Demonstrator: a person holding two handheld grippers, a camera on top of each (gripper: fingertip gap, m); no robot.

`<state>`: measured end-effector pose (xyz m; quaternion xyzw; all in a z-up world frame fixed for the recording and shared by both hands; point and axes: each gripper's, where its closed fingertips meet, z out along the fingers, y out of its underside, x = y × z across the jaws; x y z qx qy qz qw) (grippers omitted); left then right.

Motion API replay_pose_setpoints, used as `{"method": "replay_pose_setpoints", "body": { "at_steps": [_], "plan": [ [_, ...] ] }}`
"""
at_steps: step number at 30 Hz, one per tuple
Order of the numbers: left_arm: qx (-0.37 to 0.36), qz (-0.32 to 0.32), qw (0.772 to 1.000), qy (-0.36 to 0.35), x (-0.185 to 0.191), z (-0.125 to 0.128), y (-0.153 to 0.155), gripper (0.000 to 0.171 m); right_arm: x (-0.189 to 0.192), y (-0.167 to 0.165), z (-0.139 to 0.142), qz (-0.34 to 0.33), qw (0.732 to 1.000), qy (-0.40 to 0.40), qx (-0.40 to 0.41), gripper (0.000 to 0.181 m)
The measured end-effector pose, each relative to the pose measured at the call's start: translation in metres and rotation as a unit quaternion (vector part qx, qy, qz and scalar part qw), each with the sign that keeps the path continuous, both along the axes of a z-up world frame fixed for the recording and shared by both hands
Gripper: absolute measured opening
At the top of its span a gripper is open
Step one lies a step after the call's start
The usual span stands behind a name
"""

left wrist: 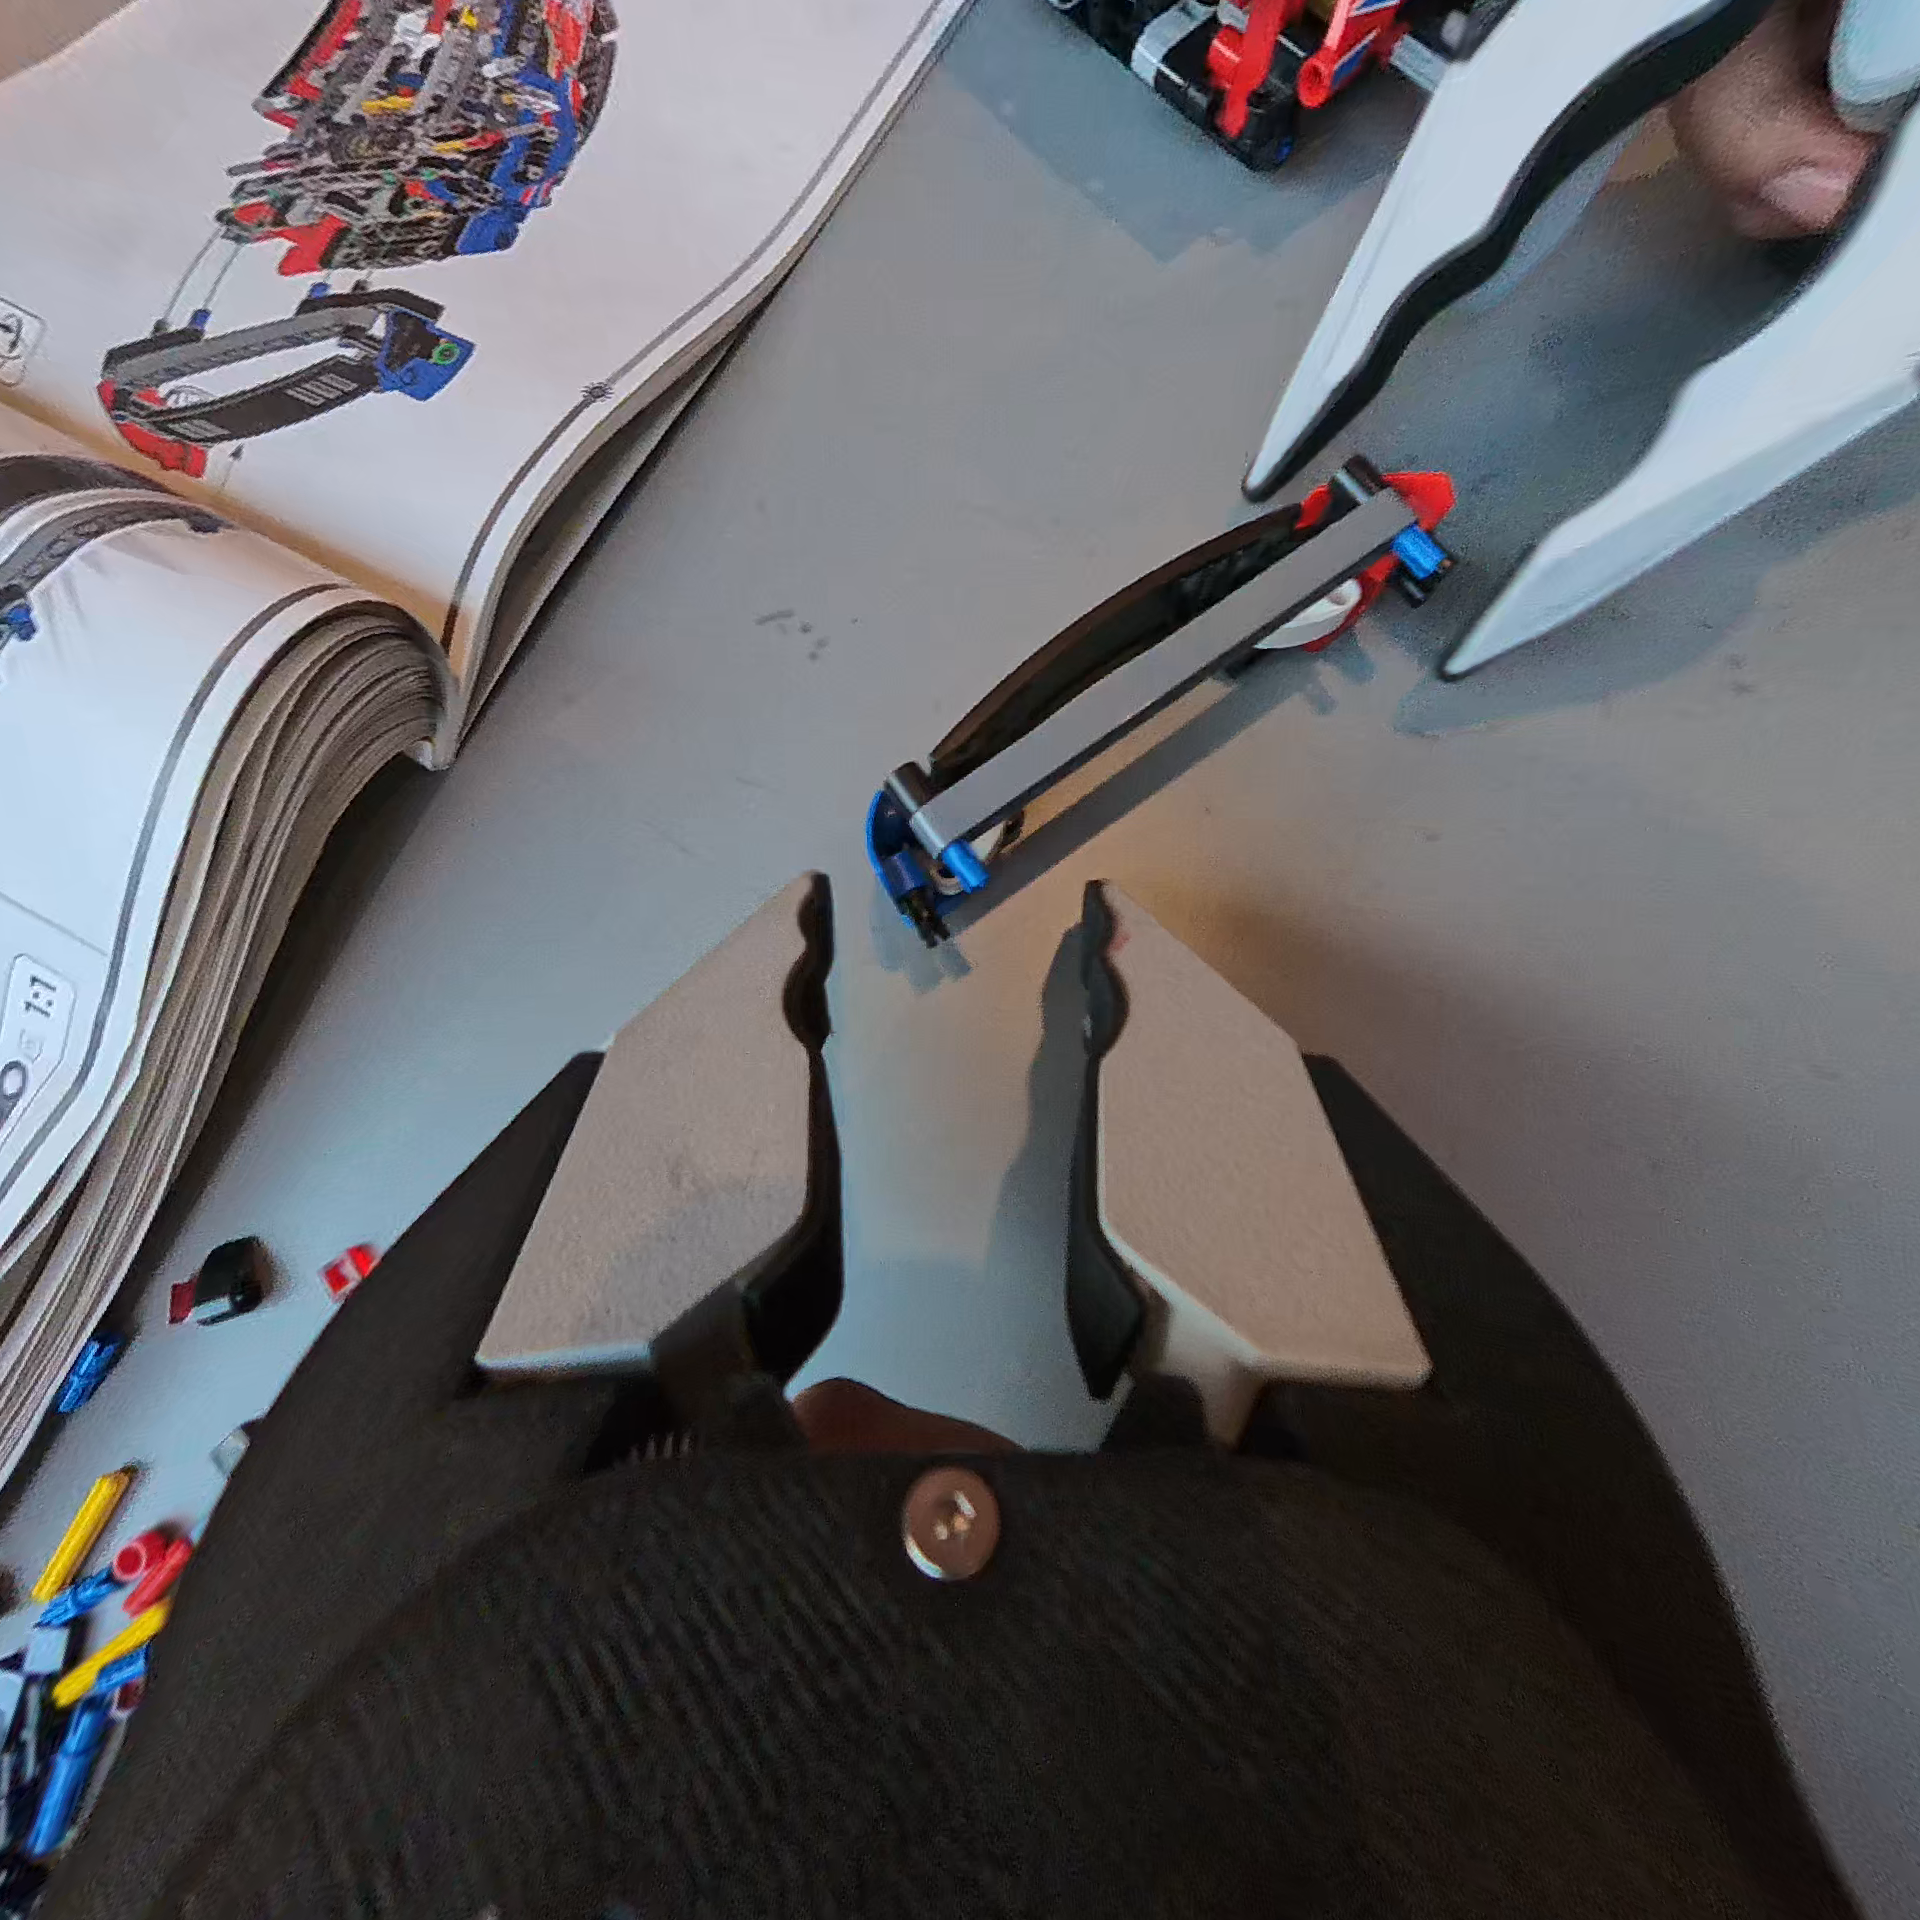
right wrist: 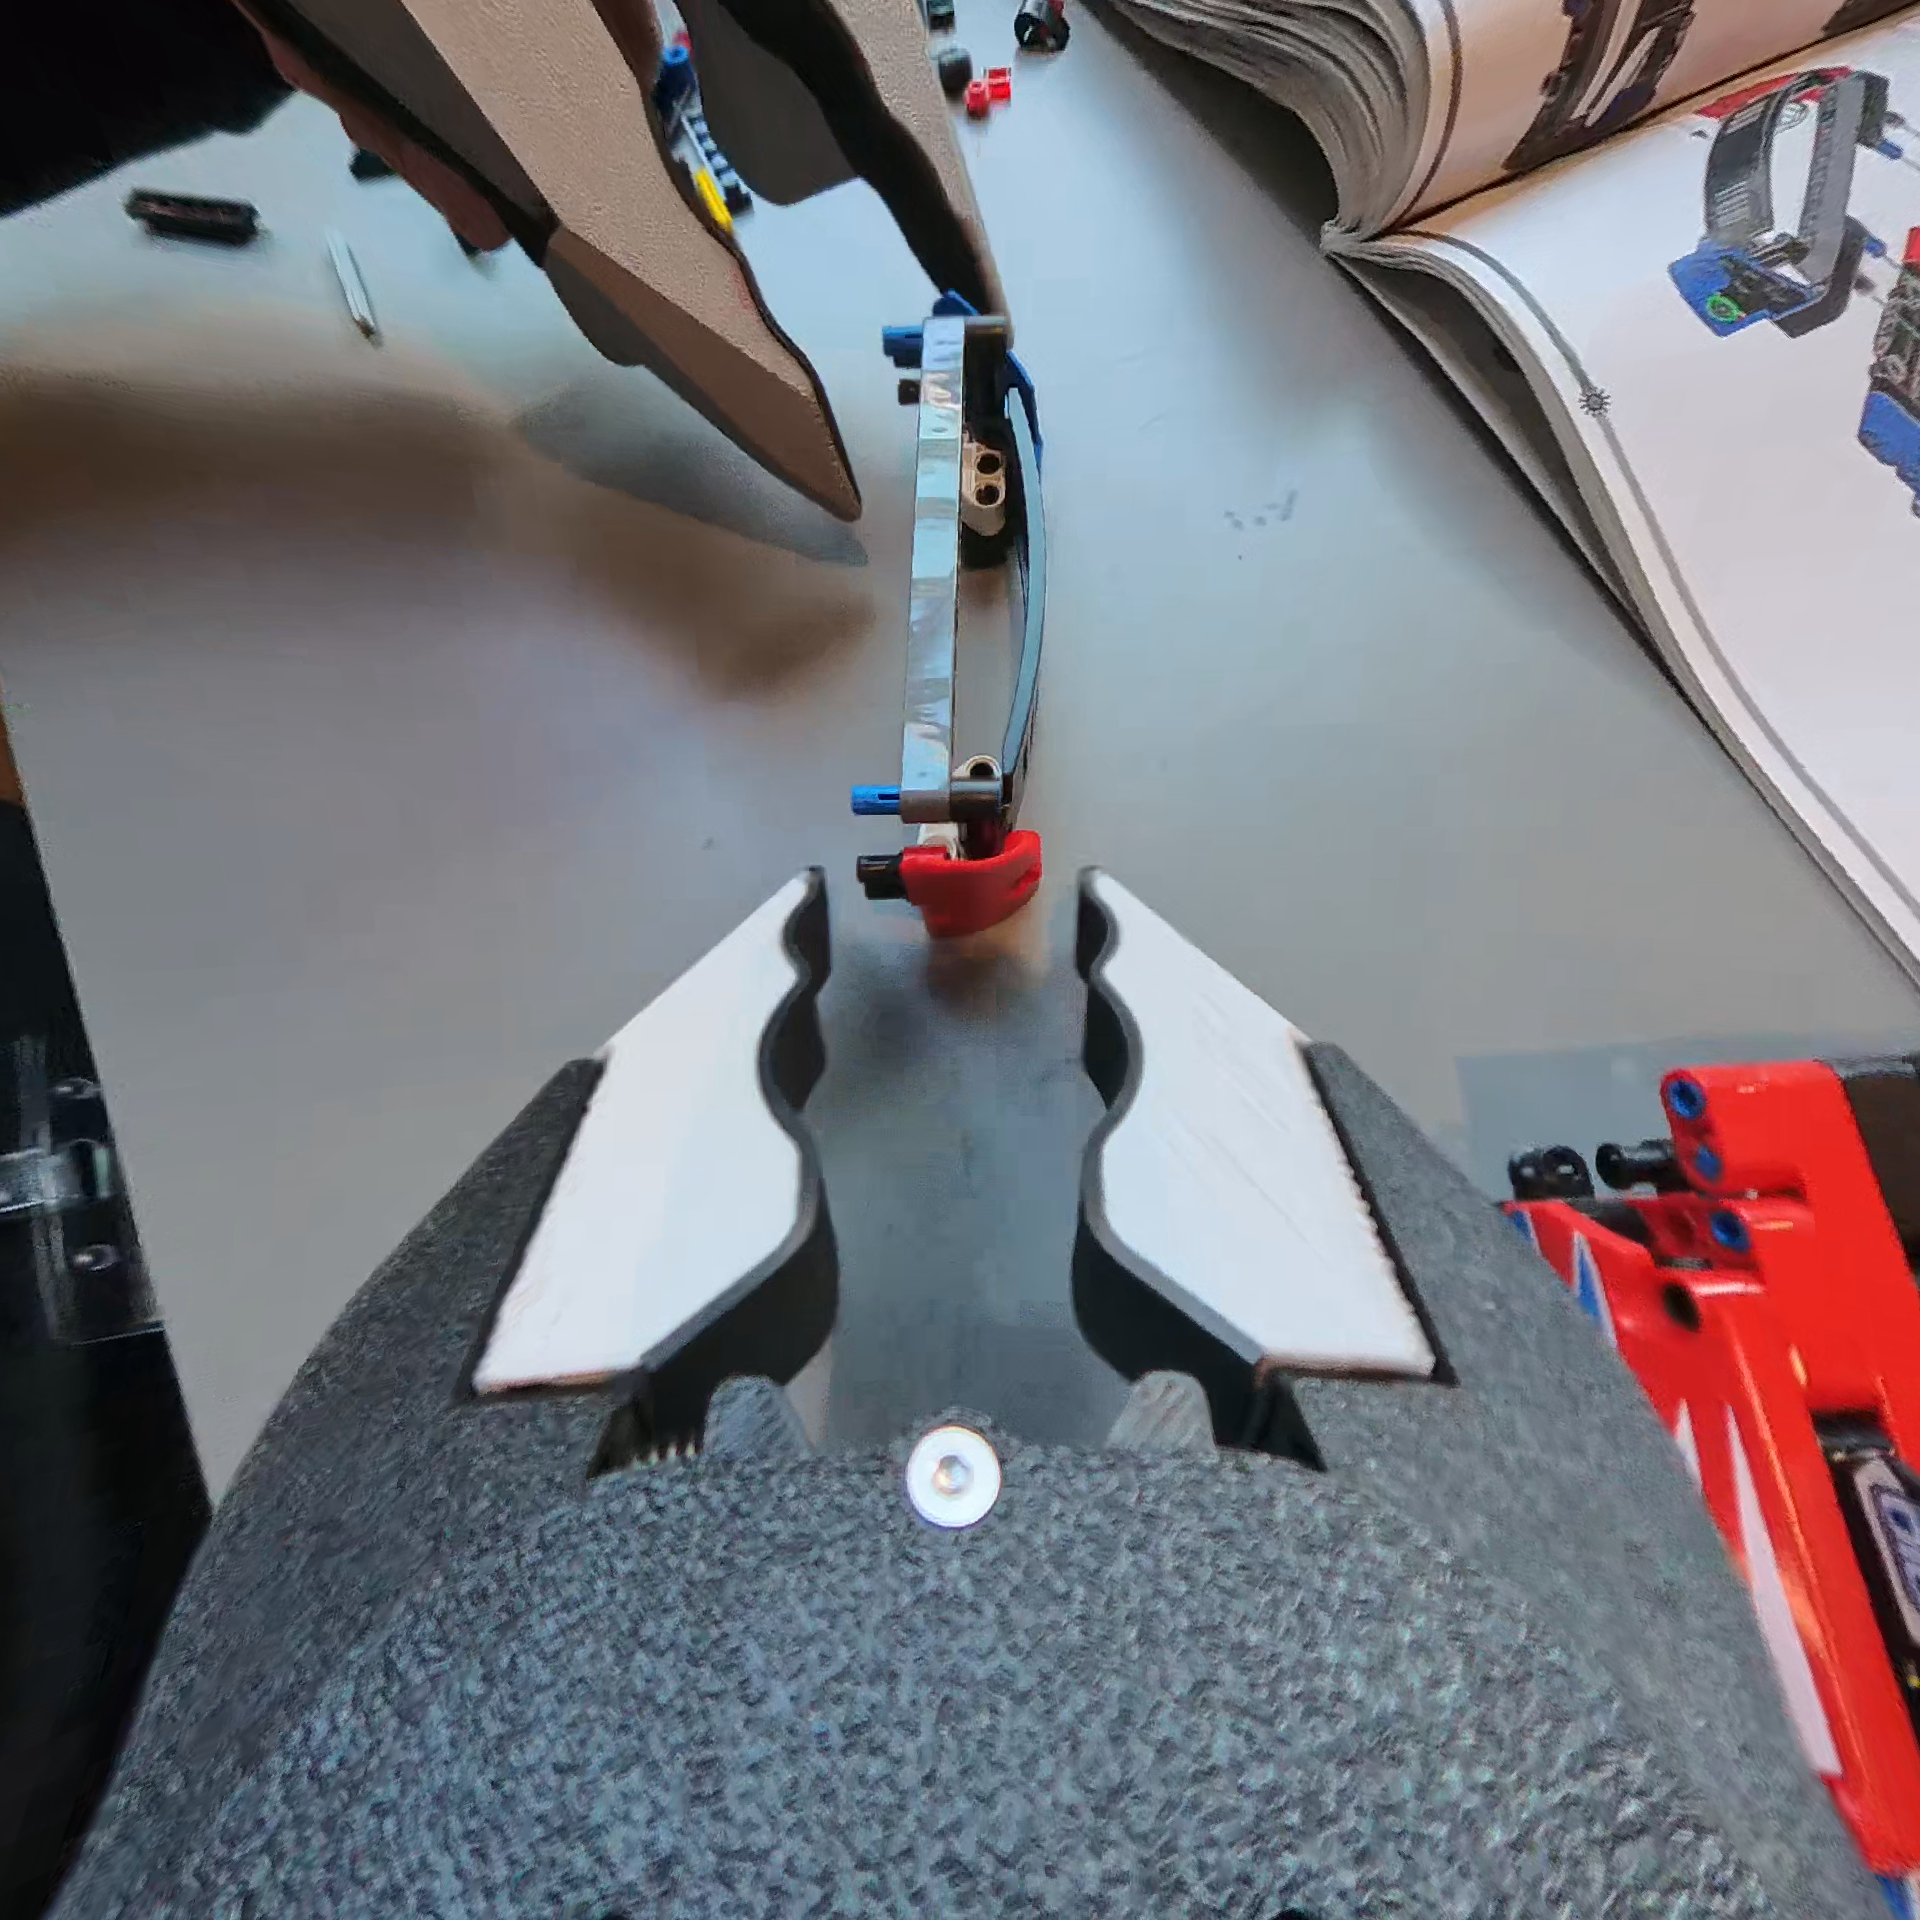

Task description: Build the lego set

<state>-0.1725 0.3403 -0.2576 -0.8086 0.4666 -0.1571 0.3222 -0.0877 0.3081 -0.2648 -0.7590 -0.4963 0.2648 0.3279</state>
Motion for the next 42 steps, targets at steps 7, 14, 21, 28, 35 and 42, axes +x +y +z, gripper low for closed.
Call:
{"method": "replay_pose_setpoints", "body": {
  "at_steps": [7, 14, 21, 28, 35, 42],
  "plan": [
    [0.267, -0.019, 0.962, 0.059, -0.004, 0.029, -0.005, 0.014, 0.006, 0.023, 0.023, 0.041, 0.937, -0.099, 0.333, 0.032],
    [0.309, -0.162, 0.918, 0.189, -0.027, 0.013, -0.079, 0.044, 0.024, -0.007, 0.025, 0.257, 0.632, -0.269, 0.68, 0.033],
    [0.206, -0.016, 0.978, 0.04, -0.048, 0.037, -0.09, 0.062, 0.068, -0.024, 0.028, 0.169, 0.808, -0.237, 0.513, 0.021],
    [0.128, 0.099, 0.973, -0.164, -0.041, 0.062, -0.091, 0.067, 0.057, -0.037, 0.026, 0.007, 0.951, -0.056, 0.303, 0.028],
    [0.137, 0.049, 0.963, -0.226, -0.01, 0.059, -0.07, 0.068, 0.028, -0.052, 0.023, 0.084, 0.982, 0.034, 0.168, 0.033],
    [0.089, 0.011, 0.969, -0.23, 0.008, 0.048, -0.047, 0.079, 0.014, -0.023, 0.033, 0.054, 0.983, 0.066, 0.163, 0.048]
  ]
}}
